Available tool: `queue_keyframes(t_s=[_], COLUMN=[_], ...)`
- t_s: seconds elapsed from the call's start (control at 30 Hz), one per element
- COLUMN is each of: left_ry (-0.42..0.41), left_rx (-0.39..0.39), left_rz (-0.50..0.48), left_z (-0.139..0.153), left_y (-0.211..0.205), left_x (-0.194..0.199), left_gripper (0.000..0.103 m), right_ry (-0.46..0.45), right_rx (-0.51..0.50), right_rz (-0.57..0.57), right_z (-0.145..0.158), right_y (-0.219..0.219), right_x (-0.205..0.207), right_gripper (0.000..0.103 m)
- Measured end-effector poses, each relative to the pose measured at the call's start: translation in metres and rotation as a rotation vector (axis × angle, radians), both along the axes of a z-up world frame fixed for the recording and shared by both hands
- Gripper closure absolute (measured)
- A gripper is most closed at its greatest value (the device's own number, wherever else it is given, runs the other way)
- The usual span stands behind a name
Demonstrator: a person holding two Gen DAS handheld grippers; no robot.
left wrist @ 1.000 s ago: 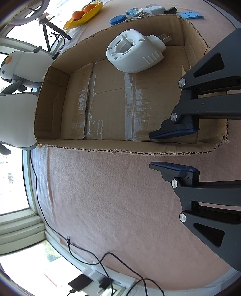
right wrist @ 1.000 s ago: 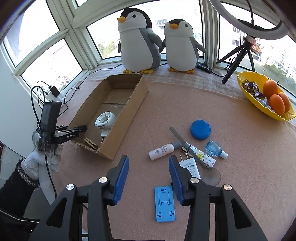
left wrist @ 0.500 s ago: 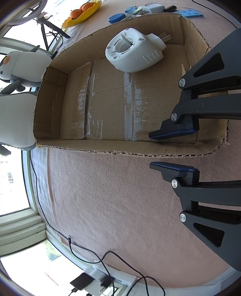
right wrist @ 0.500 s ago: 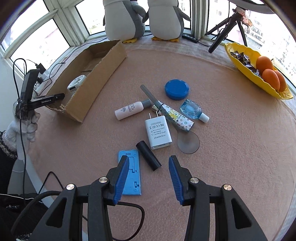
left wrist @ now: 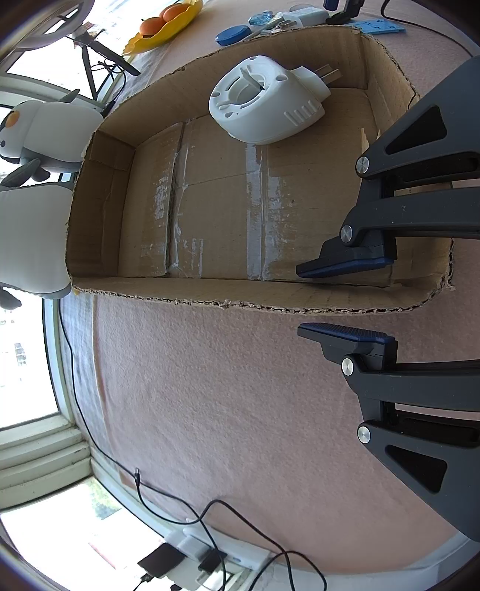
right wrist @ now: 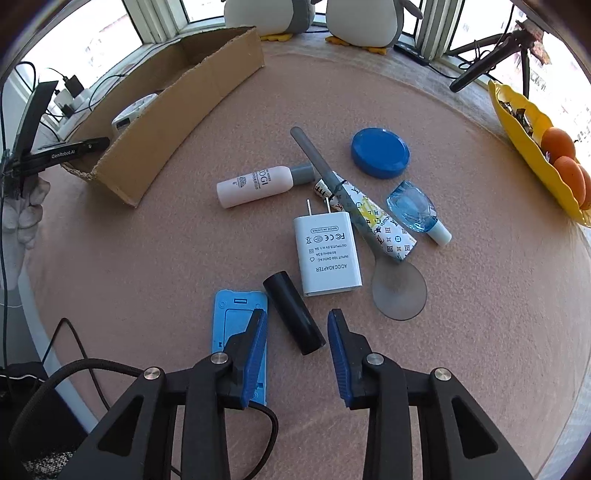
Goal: Organize rigid objects
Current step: 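Move the right tool to the black cylinder and close on it, then carry the black cylinder with the right tool into the box and release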
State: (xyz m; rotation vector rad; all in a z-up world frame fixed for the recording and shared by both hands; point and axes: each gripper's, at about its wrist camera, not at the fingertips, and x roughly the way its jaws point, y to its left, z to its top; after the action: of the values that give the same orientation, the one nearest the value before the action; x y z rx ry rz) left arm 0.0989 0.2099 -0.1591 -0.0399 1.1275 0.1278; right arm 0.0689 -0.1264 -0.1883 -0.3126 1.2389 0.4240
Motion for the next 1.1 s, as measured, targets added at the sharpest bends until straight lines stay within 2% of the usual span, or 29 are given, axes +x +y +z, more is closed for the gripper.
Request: queue_keyframes(t_s=[0.47, 0.63, 0.9, 1.1], left_ry=[0.000, 0.000, -0.001, -0.002], left_rx=[0.000, 0.000, -0.002, -0.003], left_rz=[-0.001, 0.000, 0.001, 0.001], left_z=[0.000, 0.000, 0.000, 0.000], left_y=[0.001, 0.001, 0.001, 0.001], left_x=[-0.001, -0.001, -0.002, -0.002], left_gripper=[0.080, 0.080, 0.080, 0.080], right_ry=[0.031, 0.039, -0.011, -0.060], right_rx=[-0.036, -0.011, 0.036, 0.083], right_rz=[0.023, 0.010, -0.005, 0.010], right_z=[-0.014, -0.011, 0.016, 0.042], right_y=[0.005, 0.004, 0.001, 0.014], right_x=[0.005, 0.004, -0.003, -0.011], right_gripper=[0.084, 0.088, 0.088, 0.088])
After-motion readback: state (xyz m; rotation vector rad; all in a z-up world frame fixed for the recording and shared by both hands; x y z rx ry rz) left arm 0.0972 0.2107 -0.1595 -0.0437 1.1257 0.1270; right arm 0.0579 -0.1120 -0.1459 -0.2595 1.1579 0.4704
